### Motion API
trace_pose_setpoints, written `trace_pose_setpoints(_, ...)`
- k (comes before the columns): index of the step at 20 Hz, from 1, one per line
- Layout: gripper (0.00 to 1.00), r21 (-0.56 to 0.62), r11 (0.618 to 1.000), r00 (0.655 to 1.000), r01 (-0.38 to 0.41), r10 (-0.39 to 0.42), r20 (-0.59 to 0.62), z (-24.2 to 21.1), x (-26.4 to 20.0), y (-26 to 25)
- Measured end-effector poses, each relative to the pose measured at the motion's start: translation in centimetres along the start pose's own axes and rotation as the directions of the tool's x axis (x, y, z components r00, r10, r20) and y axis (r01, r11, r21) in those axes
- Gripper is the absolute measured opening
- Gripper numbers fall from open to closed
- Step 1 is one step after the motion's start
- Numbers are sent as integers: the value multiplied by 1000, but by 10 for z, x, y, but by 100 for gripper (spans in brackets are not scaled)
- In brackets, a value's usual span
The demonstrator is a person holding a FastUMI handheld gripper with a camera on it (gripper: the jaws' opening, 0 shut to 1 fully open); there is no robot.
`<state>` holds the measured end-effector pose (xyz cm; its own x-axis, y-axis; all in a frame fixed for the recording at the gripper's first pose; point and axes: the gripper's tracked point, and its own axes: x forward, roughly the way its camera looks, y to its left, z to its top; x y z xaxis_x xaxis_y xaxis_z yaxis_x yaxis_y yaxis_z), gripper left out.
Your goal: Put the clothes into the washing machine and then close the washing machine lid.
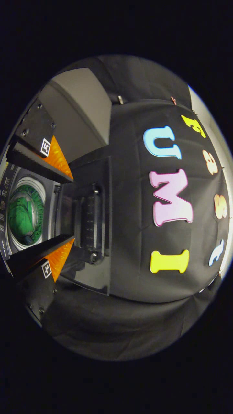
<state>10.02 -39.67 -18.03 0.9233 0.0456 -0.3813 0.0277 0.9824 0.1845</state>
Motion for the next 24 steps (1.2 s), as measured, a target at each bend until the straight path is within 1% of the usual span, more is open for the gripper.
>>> trace_pose_setpoints(2,100,10,1000,994,-2,0,110,45,-15,8)
trace_pose_setpoints(5,99,6,1000,962,6,-7,272,98,-40,19)
trace_pose_setpoints(7,99,14,1000,952,14,-18,307,117,-49,26)
trace_pose_setpoints(13,99,55,997,947,46,-61,314,119,-72,26)
trace_pose_setpoints(15,99,29,997,933,78,-83,350,127,-77,26)
trace_pose_setpoints(17,99,0,996,918,92,-85,387,131,-82,33)
trace_pose_setpoints(21,99,-13,999,916,35,-27,401,133,-102,82)
trace_pose_setpoints(24,99,-10,1000,910,22,-16,413,133,-104,104)
